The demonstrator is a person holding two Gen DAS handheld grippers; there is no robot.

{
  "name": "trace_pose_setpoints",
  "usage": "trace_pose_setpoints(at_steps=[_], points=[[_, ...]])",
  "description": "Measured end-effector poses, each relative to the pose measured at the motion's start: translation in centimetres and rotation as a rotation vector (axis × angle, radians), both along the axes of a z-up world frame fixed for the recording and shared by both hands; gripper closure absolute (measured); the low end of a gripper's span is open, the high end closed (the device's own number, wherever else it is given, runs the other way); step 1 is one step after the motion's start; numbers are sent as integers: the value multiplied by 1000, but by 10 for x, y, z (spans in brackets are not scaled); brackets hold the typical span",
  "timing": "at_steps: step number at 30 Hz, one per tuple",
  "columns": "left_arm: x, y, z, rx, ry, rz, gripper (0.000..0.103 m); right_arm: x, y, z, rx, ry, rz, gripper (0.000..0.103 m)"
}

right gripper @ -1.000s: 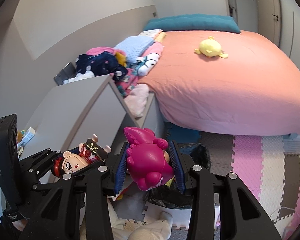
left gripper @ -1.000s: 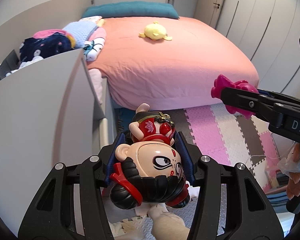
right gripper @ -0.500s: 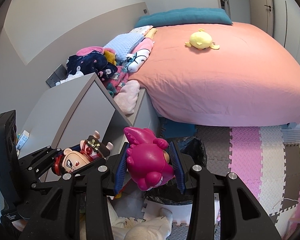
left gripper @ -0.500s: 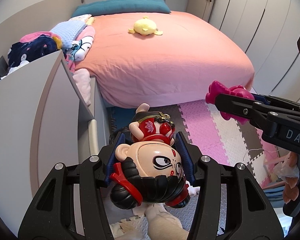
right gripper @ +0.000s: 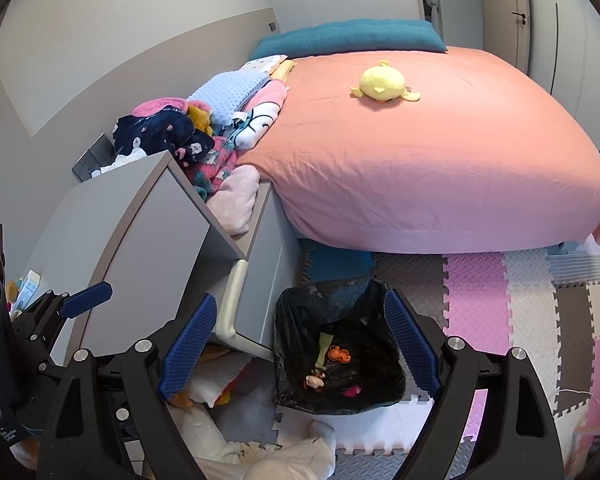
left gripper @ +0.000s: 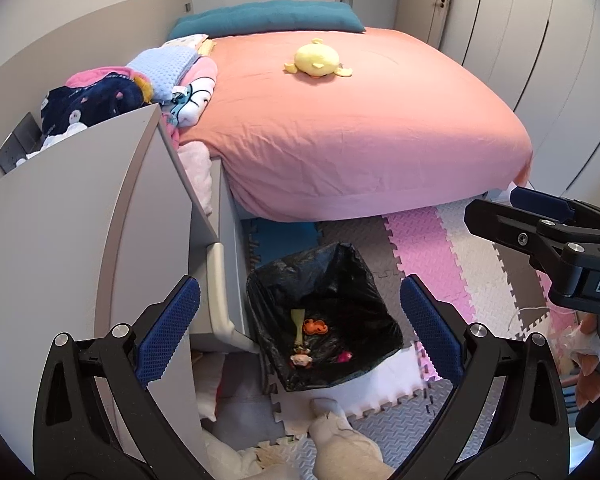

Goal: Collect trash
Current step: 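Open both tools to drop the doll and plush into the bag, then move both open tools back over the table toward the paper slip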

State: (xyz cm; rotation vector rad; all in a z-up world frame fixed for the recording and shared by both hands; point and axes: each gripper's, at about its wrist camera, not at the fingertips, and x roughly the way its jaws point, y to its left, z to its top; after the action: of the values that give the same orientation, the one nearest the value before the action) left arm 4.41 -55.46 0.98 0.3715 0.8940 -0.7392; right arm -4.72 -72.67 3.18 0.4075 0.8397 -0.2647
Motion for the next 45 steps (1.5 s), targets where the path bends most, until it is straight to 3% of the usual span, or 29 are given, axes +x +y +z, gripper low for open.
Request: trace_pose_setpoints(at_steps=[12,28,45], points=[[2,34,11,-22,-16,39,6,13,32,13,-9,-25,55,17],[18,149,37,-27,-88,204,6,57,134,28,-6,-59,245,17],[15,264,40,-6,-122,312,6,96,256,34,-11,-62,446,17]])
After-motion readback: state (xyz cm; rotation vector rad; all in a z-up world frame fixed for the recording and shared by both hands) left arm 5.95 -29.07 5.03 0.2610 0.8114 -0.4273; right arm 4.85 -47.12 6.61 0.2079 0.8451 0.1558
